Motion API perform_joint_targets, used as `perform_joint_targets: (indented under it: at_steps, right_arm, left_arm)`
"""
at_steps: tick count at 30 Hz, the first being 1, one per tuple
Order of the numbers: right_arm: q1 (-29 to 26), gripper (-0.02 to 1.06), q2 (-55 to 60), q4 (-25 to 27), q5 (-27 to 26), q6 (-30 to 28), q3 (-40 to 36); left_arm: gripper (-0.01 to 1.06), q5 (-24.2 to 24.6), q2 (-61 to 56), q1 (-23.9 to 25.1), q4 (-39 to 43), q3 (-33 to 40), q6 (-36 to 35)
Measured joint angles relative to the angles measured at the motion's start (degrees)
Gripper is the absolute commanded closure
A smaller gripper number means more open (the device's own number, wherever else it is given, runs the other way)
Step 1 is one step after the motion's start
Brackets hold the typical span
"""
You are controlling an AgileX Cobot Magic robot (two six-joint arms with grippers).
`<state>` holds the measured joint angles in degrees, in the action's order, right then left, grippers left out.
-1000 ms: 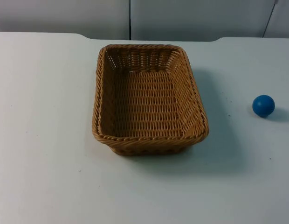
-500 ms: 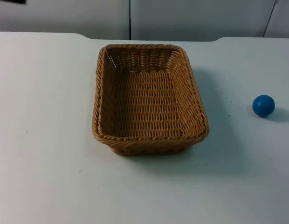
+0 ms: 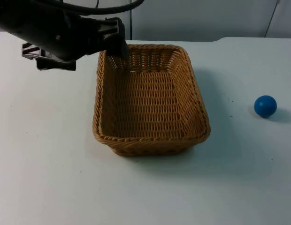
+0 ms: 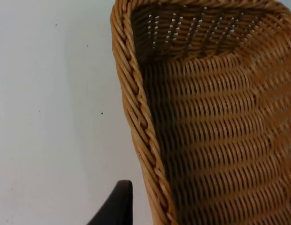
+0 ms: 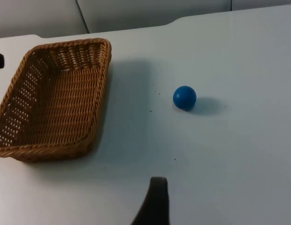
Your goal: Pick up the basket with the left hand and place the ball into the basket with the right hand.
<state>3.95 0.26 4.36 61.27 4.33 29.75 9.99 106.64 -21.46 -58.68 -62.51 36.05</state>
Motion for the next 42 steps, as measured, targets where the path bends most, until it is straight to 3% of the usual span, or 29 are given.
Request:
perform_joint_targets:
  at_steps: [26,42]
  right_arm:
    - [0.00,0.30,0.00,0.00,-0.13,0.00,0.00]
    - [0.00,0.30,0.00,0.00,-0.13,0.00,0.00]
  left_arm:
    - [0.04,-0.87,13.17,-0.51,-1.36,-8.17,-1.72]
    - [0.04,0.75,17.44,-0.73,-1.57,-8.28,-3.23]
